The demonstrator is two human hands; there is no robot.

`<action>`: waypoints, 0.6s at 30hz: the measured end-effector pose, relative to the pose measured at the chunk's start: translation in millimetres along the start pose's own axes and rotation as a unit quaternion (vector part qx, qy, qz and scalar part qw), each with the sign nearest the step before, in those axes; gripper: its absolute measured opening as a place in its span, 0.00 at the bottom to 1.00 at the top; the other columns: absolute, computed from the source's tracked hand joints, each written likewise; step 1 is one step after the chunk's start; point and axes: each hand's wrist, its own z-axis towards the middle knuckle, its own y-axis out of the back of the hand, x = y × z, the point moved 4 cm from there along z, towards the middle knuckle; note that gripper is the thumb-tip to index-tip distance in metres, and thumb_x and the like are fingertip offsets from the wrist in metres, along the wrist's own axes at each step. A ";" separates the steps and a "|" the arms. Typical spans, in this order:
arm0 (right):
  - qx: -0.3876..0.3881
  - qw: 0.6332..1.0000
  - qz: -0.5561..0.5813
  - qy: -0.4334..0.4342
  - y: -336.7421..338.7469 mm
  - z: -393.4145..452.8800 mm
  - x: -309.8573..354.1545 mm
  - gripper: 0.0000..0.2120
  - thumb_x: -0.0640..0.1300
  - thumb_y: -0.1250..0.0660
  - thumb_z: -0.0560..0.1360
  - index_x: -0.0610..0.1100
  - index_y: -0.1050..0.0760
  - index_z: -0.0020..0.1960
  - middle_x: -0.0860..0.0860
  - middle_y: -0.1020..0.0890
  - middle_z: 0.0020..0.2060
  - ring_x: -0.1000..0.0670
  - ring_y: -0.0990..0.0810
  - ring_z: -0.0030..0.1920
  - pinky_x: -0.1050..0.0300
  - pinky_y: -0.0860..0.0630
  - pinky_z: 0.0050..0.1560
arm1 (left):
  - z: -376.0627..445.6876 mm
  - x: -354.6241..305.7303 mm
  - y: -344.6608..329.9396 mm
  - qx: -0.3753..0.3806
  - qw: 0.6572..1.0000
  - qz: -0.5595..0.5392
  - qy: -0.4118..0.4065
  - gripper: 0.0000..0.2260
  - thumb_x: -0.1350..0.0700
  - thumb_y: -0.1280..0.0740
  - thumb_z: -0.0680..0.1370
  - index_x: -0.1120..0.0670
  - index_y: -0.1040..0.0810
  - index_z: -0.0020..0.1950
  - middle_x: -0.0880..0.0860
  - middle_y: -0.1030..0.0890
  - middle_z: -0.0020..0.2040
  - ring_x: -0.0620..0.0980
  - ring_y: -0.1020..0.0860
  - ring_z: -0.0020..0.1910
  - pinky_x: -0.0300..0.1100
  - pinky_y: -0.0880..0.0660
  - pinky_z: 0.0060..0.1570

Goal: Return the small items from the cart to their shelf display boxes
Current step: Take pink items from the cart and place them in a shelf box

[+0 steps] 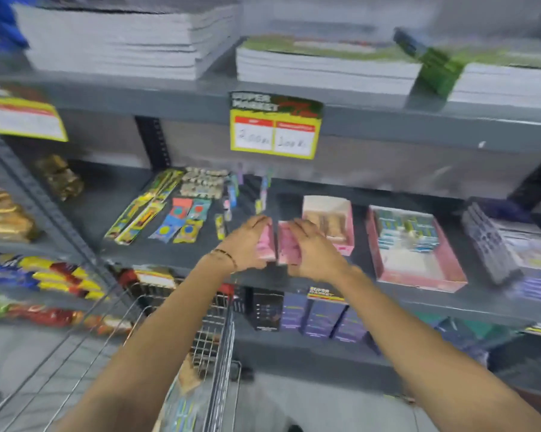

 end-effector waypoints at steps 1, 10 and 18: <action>0.007 1.000 -0.006 -0.021 4.9 -1.7 -18.2 0.47 0.48 0.24 0.63 0.39 0.45 0.74 0.40 0.38 0.72 0.41 0.40 0.73 0.53 0.44 0.74 | 16.9 -12.0 -1.0 0.016 1.000 -0.002 0.005 0.44 0.59 0.23 0.66 0.61 0.45 0.74 0.59 0.42 0.75 0.56 0.40 0.74 0.41 0.44 0.73; 0.005 0.997 -0.043 -0.057 38.5 13.6 -111.4 0.40 0.53 0.28 0.68 0.38 0.41 0.72 0.40 0.32 0.69 0.41 0.35 0.69 0.49 0.42 0.73 | 135.0 -71.5 -32.7 0.095 0.995 0.021 -0.021 0.42 0.60 0.24 0.66 0.57 0.44 0.74 0.55 0.40 0.75 0.54 0.37 0.72 0.40 0.39 0.71; 0.094 0.991 -0.062 -0.076 12.4 53.4 -143.4 0.45 0.65 0.33 0.66 0.45 0.45 0.74 0.45 0.43 0.75 0.43 0.52 0.77 0.45 0.54 0.77 | 147.8 -57.5 -49.7 0.085 0.993 0.086 -0.017 0.30 0.65 0.32 0.71 0.52 0.35 0.71 0.53 0.29 0.70 0.57 0.31 0.68 0.45 0.32 0.69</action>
